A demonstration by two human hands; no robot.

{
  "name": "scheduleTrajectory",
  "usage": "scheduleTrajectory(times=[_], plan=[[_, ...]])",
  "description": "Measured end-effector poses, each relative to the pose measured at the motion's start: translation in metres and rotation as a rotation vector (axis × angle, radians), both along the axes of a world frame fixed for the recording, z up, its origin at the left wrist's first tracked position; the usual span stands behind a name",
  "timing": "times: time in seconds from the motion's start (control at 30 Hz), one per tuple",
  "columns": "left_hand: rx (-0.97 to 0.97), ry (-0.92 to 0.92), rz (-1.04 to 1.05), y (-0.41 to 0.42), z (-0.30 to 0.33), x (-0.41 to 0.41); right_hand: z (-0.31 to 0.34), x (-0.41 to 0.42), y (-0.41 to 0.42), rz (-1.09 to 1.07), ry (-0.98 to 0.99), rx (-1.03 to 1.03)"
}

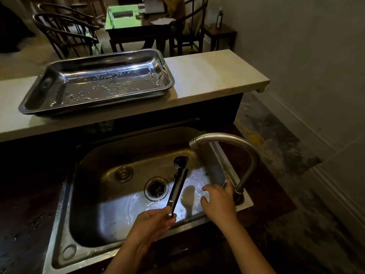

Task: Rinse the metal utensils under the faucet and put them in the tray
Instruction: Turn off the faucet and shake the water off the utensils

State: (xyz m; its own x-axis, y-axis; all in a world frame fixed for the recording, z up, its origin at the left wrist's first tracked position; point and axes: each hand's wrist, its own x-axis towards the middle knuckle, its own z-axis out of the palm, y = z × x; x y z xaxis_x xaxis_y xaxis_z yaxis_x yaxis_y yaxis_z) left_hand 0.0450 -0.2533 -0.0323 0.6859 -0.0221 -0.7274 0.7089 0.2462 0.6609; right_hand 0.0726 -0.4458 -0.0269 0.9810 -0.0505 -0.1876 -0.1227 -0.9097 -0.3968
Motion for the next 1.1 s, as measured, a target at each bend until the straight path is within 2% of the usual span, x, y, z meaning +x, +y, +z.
scheduleTrajectory(times=[0.07, 0.17, 0.23, 0.33, 0.4, 0.5, 0.57, 0.73, 0.8, 0.9, 1.03, 1.1], plan=[[0.028, -0.024, 0.004, 0.002, 0.003, 0.0, 0.003, 0.0, 0.003, -0.047, 0.022, -0.04], [0.165, -0.092, 0.005, 0.003, 0.007, 0.0, 0.008, -0.004, 0.022, -0.128, -0.15, -0.064], [0.279, -0.182, 0.009, 0.002, 0.009, -0.002, 0.013, -0.001, 0.044, -0.136, -0.147, 0.181], [0.536, -0.364, -0.05, 0.002, 0.01, -0.01, 0.021, 0.014, 0.072, -0.241, 0.145, 0.662], [0.728, -0.482, -0.096, 0.006, 0.011, -0.016, 0.022, 0.022, 0.081, -0.313, 0.17, 0.759], [0.9, -0.589, -0.163, 0.016, 0.01, -0.022, 0.015, 0.025, 0.089, -0.367, 0.195, 0.84], [0.876, -0.586, -0.191, 0.022, 0.01, -0.023, 0.013, 0.026, 0.092, -0.392, 0.235, 0.891], [0.508, -0.424, -0.078, 0.04, 0.017, -0.008, 0.018, 0.028, 0.093, -0.362, 0.384, 1.007], [0.422, -0.346, -0.041, 0.047, 0.023, 0.003, 0.019, 0.026, 0.094, -0.34, 0.407, 1.022], [0.453, -0.259, -0.113, 0.051, 0.031, 0.019, 0.021, 0.023, 0.098, -0.3, 0.425, 1.042], [0.559, -0.304, -0.317, 0.049, 0.039, 0.035, 0.023, 0.021, 0.103, -0.246, 0.446, 1.045], [0.51, -0.292, -0.358, 0.05, 0.042, 0.039, 0.024, 0.02, 0.104, -0.212, 0.451, 1.024]])
